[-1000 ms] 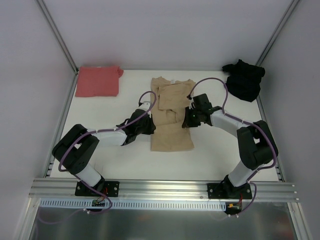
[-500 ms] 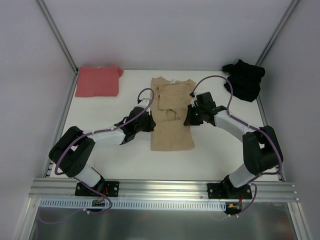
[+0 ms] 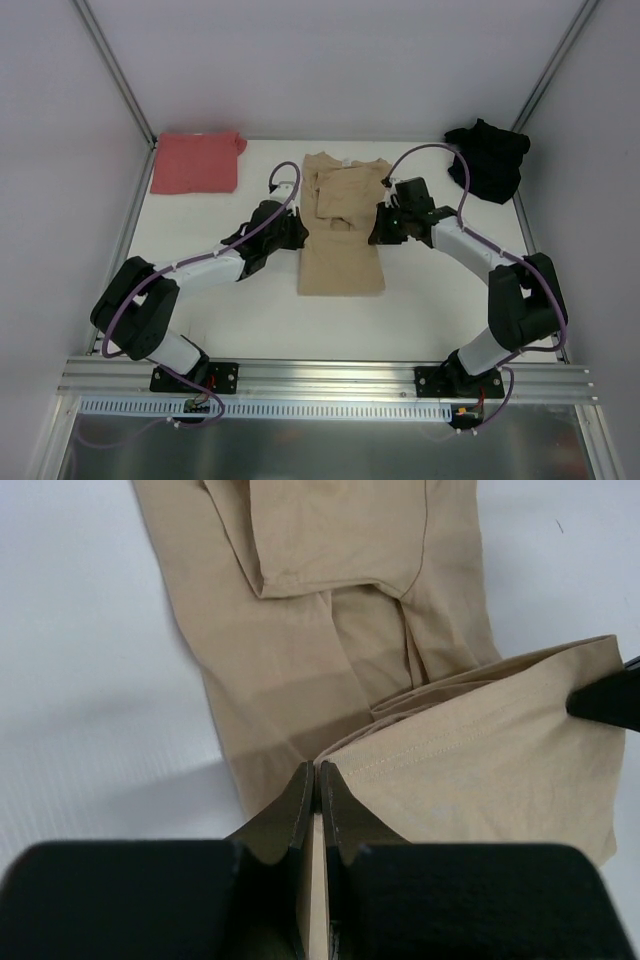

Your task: Fold and stack the t-shirts

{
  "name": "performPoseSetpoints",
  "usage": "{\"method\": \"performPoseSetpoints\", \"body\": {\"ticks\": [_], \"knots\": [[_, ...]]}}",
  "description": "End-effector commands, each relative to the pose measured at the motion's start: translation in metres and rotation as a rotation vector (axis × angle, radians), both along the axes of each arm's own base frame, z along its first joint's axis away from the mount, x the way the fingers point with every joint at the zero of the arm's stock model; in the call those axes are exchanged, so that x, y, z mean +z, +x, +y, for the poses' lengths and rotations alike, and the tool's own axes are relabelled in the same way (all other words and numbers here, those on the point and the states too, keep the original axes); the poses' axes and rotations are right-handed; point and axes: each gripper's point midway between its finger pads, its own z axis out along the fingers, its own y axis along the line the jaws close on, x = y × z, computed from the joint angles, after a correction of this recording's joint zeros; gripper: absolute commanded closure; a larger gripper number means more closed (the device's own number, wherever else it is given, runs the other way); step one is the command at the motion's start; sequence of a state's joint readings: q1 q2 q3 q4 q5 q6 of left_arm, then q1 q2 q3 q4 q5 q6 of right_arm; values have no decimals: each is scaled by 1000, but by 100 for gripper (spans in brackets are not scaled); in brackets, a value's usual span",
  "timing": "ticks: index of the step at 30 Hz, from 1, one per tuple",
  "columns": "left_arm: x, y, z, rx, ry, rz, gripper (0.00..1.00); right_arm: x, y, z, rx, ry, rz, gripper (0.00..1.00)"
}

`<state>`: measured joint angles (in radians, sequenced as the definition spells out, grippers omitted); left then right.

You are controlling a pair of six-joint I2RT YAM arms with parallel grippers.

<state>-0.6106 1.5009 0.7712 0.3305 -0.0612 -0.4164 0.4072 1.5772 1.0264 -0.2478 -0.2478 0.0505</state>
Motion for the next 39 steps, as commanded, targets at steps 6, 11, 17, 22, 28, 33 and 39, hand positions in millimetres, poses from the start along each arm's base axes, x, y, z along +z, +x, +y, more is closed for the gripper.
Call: {"method": "performPoseSetpoints", "body": {"ticks": [6,11,17,22,28,33,39], "knots": [[25,21,2,10,-6,-63,100,44,26,-2,-14,22,-105,98],[24,28,2,9,-2,-61,100,41,37,-1,-16,19,-96,98],[18,42,-4,-4,8,-47,100,23,47,4,-13,20,-56,98],[12,54,-9,-12,8,-33,100,8,54,7,-11,17,-27,98],[2,61,-6,8,30,-6,30,-10,61,2,-37,-27,-8,1],[28,52,11,57,16,-81,2,3,53,-12,-56,-73,-42,0],[40,10,34,61,2,-71,1,24,20,-30,-71,-81,-66,1]]}}
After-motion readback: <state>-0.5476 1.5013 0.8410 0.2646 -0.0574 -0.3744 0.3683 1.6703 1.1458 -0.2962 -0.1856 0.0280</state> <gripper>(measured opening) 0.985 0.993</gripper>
